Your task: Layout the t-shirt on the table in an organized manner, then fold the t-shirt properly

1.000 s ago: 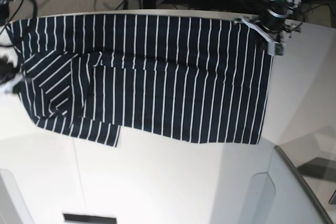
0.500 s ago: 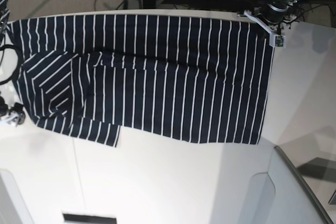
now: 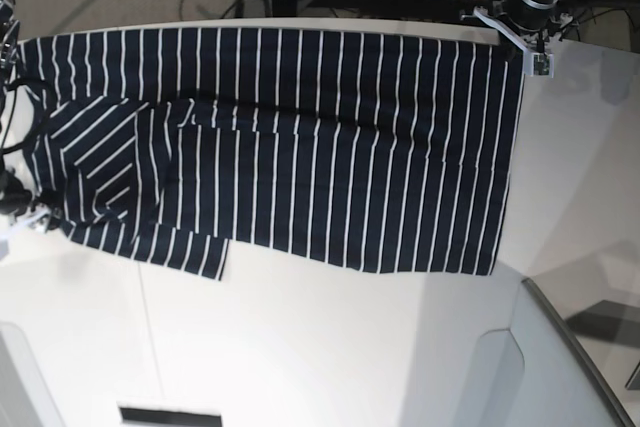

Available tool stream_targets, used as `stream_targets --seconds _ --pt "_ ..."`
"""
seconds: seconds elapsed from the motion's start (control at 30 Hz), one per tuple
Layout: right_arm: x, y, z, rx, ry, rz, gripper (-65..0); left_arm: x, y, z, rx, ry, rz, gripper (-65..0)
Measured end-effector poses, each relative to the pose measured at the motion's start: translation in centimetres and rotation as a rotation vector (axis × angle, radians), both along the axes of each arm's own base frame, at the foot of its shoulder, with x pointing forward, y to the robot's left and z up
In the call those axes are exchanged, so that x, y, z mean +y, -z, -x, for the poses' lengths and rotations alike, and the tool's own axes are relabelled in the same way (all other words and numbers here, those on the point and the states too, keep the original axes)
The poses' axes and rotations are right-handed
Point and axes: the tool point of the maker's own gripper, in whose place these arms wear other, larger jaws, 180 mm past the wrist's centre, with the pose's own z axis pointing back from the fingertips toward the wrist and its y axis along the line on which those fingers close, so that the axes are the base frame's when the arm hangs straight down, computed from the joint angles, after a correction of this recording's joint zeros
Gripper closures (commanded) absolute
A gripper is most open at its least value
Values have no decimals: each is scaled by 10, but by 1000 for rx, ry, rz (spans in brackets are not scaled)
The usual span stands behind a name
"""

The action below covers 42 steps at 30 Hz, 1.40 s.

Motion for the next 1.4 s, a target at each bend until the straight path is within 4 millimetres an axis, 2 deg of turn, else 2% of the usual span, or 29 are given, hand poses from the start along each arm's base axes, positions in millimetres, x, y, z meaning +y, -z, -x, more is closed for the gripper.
stream_targets --seconds 0.13,0.27,0.33,0.43,0.5,0.53,0.63,0.73,0.83,0.97,1.1,1.2,1.27,1.37,1.4 --pt "5 8 5 -1 0 -2 -386 -2 -16 -6 -38 16 -12 0" --pt "16 7 -2 -17 -8 -21 -371 -4 -33 -14 -76 38 -33 0" --pt "22 8 -4 -20 -13 -29 -344 3 -42 -19 -107 24 -48 0" --pt "27 10 -5 -25 -12 -35 -203 21 -47 -16 -119 -41 -73 0" --pt "31 11 -5 -23 -16 -41 -51 28 -47 -11 -105 -54 -84 0" --pt "32 12 -5 -23 -19 -44 0 30 -48 -10 -103 -55 -91 0" --pt "33 9 -8 -31 -29 -36 -11 28 -48 -13 -108 -48 -86 0" --pt "33 -8 -18 -65 -63 -8 0 27 -48 -12 -106 -47 -85 0" --pt "36 -23 -17 -53 -120 28 0 26 -48 -15 -112 -45 -84 0" --pt "46 -27 3 24 -192 68 0 24 -51 -26 -130 -45 -76 0" --pt "63 -32 27 38 -197 45 0 27 -44 -28 -71 -66 -73 0" --pt "66 -36 45 65 -203 58 0 26 -48 -37 -96 -61 -69 0" --pt "68 -39 53 72 -212 72 0 26 -48 -37 -94 -62 -69 0" --pt "76 -31 67 101 -200 43 -6 26 -47 -35 -80 -62 -74 0" --pt "80 -27 72 121 -193 26 -26 26 -48 -37 -87 -62 -73 0"
